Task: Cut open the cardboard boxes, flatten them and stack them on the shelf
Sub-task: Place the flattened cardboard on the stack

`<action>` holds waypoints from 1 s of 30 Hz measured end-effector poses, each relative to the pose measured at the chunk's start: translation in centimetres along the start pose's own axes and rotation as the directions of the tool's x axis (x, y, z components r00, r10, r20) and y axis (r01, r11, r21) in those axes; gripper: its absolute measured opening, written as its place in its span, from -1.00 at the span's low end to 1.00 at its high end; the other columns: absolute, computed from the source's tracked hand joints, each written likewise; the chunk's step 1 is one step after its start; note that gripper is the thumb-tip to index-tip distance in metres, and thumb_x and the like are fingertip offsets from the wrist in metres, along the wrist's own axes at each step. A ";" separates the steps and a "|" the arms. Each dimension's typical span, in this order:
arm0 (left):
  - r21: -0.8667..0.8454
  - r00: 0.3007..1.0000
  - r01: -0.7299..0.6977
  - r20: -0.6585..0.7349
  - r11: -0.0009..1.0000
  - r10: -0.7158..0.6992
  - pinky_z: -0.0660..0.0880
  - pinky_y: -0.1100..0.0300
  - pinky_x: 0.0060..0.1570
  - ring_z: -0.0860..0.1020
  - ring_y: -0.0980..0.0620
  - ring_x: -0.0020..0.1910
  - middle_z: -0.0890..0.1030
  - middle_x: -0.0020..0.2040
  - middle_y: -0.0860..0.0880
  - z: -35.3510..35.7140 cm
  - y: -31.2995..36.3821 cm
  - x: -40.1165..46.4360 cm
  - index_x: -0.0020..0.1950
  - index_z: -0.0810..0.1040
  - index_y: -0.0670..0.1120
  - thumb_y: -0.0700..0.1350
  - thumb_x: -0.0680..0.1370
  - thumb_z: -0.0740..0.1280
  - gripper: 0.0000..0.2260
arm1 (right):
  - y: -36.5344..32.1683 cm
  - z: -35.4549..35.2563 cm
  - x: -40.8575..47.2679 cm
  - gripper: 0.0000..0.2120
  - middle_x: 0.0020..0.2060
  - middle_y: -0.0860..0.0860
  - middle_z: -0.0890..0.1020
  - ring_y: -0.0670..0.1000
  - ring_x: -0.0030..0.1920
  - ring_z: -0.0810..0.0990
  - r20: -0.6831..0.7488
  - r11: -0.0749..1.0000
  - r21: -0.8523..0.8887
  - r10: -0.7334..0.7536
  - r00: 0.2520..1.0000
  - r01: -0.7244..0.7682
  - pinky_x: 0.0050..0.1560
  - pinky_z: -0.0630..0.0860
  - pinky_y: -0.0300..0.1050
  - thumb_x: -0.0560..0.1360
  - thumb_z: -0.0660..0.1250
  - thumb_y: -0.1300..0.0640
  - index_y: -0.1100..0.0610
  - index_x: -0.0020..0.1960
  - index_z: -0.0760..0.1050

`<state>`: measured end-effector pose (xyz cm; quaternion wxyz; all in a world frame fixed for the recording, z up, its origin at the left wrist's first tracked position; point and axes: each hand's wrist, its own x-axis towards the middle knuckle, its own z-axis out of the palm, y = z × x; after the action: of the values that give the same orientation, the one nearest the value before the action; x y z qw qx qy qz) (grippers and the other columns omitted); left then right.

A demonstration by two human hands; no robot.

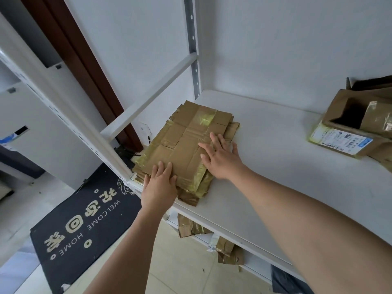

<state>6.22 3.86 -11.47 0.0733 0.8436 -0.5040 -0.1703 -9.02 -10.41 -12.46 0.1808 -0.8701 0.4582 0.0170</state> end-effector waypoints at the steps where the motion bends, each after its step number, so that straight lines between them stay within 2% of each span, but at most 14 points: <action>1: 0.031 0.999 0.006 0.033 0.999 -0.007 -0.17 -0.05 0.55 -0.16 -0.01 0.60 -0.10 0.63 -0.02 -0.2 0.1 -0.2 0.63 -0.05 0.01 0.10 0.70 -0.02 -0.48 | -0.2 -0.4 -0.1 -0.52 0.59 -0.01 -0.27 0.07 0.57 -0.32 0.024 1.000 -0.012 0.005 1.000 -0.005 0.47 -0.32 0.27 0.66 -0.15 -0.18 -0.20 0.57 -0.03; 3: 0.111 0.995 0.027 0.094 0.993 -0.038 -0.21 -0.10 0.54 -0.21 -0.02 0.59 -0.19 0.63 -0.03 -0.8 0.6 -0.4 0.63 -0.16 0.02 0.20 0.67 -0.07 -0.41 | -0.3 -1.6 -0.6 -0.49 0.57 -0.03 -0.32 0.07 0.55 -0.37 0.034 0.999 -0.042 -0.005 0.999 0.006 0.45 -0.35 0.32 0.65 -0.18 -0.25 -0.22 0.58 -0.10; 5: 0.173 0.995 0.048 0.082 0.984 -0.063 -0.23 -0.18 0.52 -0.21 -0.05 0.59 -0.20 0.62 -0.04 -1.9 1.3 -0.7 0.62 -0.19 0.03 0.25 0.65 -0.08 -0.38 | -0.2 -2.9 -1.6 -0.47 0.57 -0.04 -0.33 0.08 0.55 -0.37 -0.033 0.999 -0.043 -0.033 0.999 0.032 0.45 -0.35 0.35 0.63 -0.18 -0.28 -0.24 0.58 -0.15; 10: 0.102 0.989 -0.028 -0.143 0.994 0.042 -0.25 -0.20 0.48 -0.15 -0.09 0.60 -0.10 0.63 -0.13 -4.1 5.3 -2.3 0.62 -0.02 0.07 0.21 0.66 -0.02 -0.44 | 3.1 -6.0 -7.3 -0.50 0.59 -0.04 -0.24 0.09 0.57 -0.29 -0.325 0.993 -0.079 -0.106 0.940 0.085 0.44 -0.30 0.35 0.66 -0.06 -0.17 -0.19 0.57 -0.05; 15: -0.002 0.986 -0.138 -0.090 0.990 0.138 -0.16 -0.18 0.53 -0.12 -0.10 0.60 -0.10 0.63 -0.12 -3.2 13.9 -4.2 0.61 0.03 0.02 0.16 0.67 0.02 -0.46 | 10.5 -10.0 -14.8 -0.45 0.59 0.04 -0.21 0.13 0.57 -0.30 -0.485 0.979 -0.177 0.006 0.874 -0.105 0.45 -0.22 0.39 0.64 0.12 -0.06 -0.12 0.57 0.01; 18: 0.010 0.973 -0.218 -0.071 0.976 0.219 -0.11 -0.16 0.54 -0.08 -0.08 0.60 -0.08 0.63 -0.12 -1.8 19.5 -5.9 0.61 0.06 -0.02 0.16 0.67 0.02 -0.45 | 15.6 -12.9 -18.6 -0.39 0.60 0.08 -0.14 0.17 0.58 -0.24 -0.540 0.935 -0.222 0.118 0.833 -0.277 0.46 -0.16 0.45 0.60 0.21 -0.06 -0.10 0.57 0.05; 21: 0.014 0.955 -0.296 -0.034 0.955 0.296 -0.08 -0.16 0.53 -0.07 -0.08 0.60 -0.07 0.63 -0.12 -0.7 24.4 -7.6 0.61 0.05 -0.03 0.18 0.67 0.02 -0.44 | 20.4 -15.4 -22.0 -0.21 0.59 0.13 -0.19 0.22 0.56 -0.28 -0.534 0.850 -0.292 0.236 0.812 -0.439 0.40 -0.32 0.44 0.52 0.34 -0.12 -0.12 0.59 -0.04; 23: 0.004 0.947 -0.321 -0.010 0.947 0.321 -0.05 -0.17 0.53 -0.05 -0.09 0.60 -0.07 0.63 -0.13 0.0 27.1 -8.5 0.61 0.04 -0.03 0.17 0.67 0.02 -0.44 | 22.9 -16.5 -24.2 -0.06 0.57 0.18 -0.23 0.20 0.56 -0.31 -0.520 0.791 -0.374 0.254 0.815 -0.485 0.40 -0.32 0.46 0.45 0.45 0.00 -0.10 0.59 -0.13; 26: 0.004 0.936 -0.353 -0.002 0.936 0.353 -0.01 -0.18 0.52 -0.01 -0.11 0.59 -0.06 0.62 -0.13 0.8 30.1 -9.9 0.61 0.05 -0.03 0.16 0.67 0.04 -0.44 | 25.0 -17.2 -26.5 0.04 0.57 0.21 -0.24 0.20 0.57 -0.20 -0.531 0.748 -0.470 0.184 0.827 -0.469 0.46 -0.06 0.43 0.35 0.44 0.29 -0.08 0.59 -0.11; 28: 0.011 0.930 -0.368 0.011 0.930 0.368 0.00 -0.16 0.51 0.01 -0.12 0.59 -0.07 0.63 -0.12 1.2 31.6 -10.8 0.61 0.04 -0.02 0.15 0.67 0.06 -0.45 | 25.7 -17.5 -27.5 0.02 0.58 0.21 -0.16 0.22 0.52 0.01 -0.568 0.763 -0.434 0.180 0.803 -0.478 0.43 0.17 0.30 0.28 0.47 0.31 -0.08 0.57 0.03; 30: 0.011 0.926 -0.377 0.019 0.926 0.376 0.00 -0.15 0.51 0.03 -0.12 0.59 -0.07 0.63 -0.11 1.2 32.8 -11.8 0.61 0.04 -0.02 0.14 0.67 0.06 -0.45 | 26.4 -18.2 -28.5 -0.01 0.57 0.23 -0.03 0.24 0.45 0.12 -0.593 0.793 -0.355 0.218 0.775 -0.495 0.35 0.27 0.20 0.25 0.51 0.30 -0.07 0.53 0.12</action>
<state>-26.36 -1.55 -0.40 0.0942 0.7303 -0.6583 -0.1565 -49.17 -7.45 2.18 -0.1855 -0.7499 0.6313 -0.0687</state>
